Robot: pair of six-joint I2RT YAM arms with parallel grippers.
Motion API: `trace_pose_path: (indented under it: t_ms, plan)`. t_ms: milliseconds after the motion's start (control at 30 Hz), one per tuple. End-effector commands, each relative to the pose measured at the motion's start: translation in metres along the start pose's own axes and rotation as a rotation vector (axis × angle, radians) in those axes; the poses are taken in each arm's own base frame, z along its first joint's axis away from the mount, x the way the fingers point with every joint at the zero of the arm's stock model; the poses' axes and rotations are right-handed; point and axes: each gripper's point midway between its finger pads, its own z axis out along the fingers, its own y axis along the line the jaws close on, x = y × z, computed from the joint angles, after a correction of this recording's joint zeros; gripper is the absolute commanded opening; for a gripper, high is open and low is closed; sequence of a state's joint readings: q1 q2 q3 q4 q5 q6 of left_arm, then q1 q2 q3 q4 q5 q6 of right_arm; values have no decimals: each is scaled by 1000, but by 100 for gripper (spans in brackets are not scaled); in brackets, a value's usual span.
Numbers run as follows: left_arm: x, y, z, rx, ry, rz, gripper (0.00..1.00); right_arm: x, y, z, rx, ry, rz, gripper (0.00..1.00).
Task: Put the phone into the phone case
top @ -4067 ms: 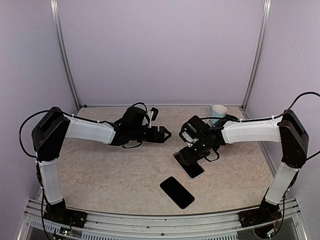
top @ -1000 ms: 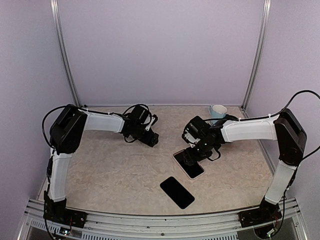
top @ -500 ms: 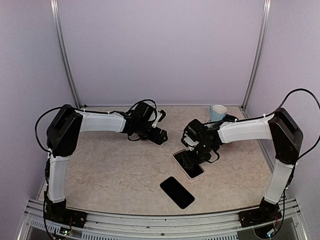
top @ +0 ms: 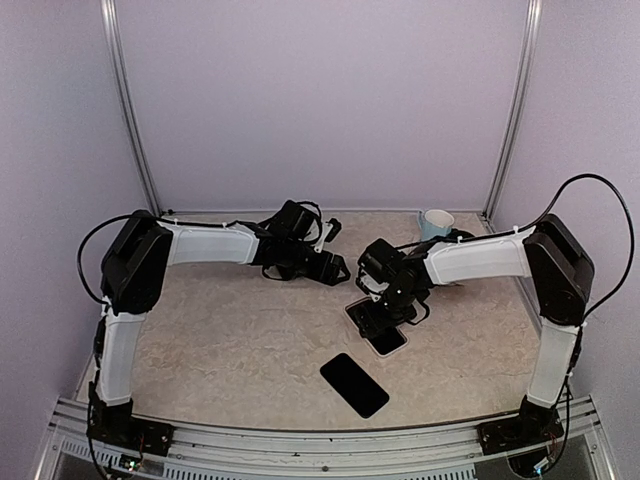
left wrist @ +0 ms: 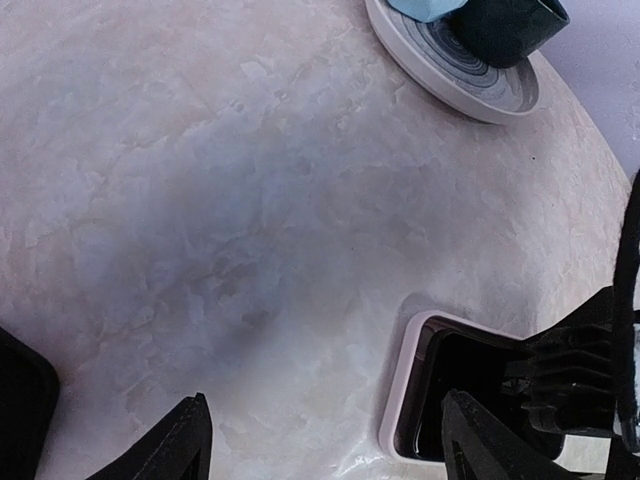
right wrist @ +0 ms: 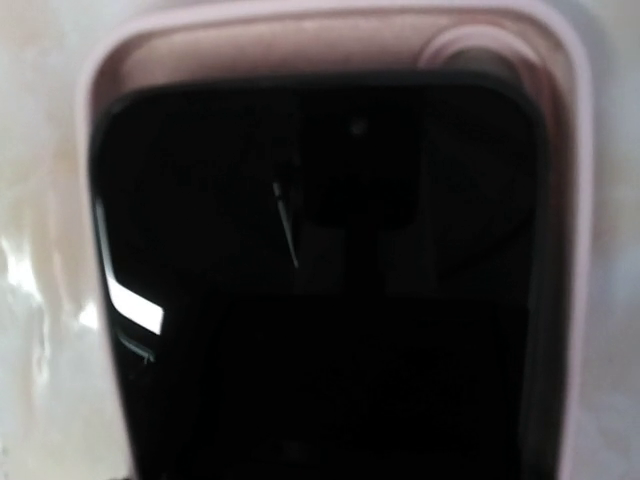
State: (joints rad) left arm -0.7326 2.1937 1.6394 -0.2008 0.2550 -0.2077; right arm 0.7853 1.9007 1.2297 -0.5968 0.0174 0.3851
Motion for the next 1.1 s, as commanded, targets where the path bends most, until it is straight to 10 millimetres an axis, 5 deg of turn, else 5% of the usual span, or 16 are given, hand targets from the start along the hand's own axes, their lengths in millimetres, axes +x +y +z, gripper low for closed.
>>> trace_pose_path:
  t_ms: [0,67,200,300,500,633,867,1067]
  plan:
    - [13,-9,10,54,32,-39,79,24,-23,27,98,81,4,76]
    - [11,-10,9,57,28,-33,78,20,-11,18,23,45,4,71]
    - [10,-10,8,57,26,-29,78,15,-14,15,46,44,0,96]
    - [10,-11,8,59,27,-35,79,23,-16,32,57,93,-29,99]
    - [11,-11,8,60,29,-35,79,24,-22,45,93,97,-51,92]
    - [8,-13,9,73,26,-41,79,33,-31,56,137,138,-60,76]
    - [6,-28,11,144,20,-86,79,-6,-15,6,38,-126,-54,63]
    - [4,-45,15,235,4,-151,79,-18,-10,-23,-18,-302,-57,58]
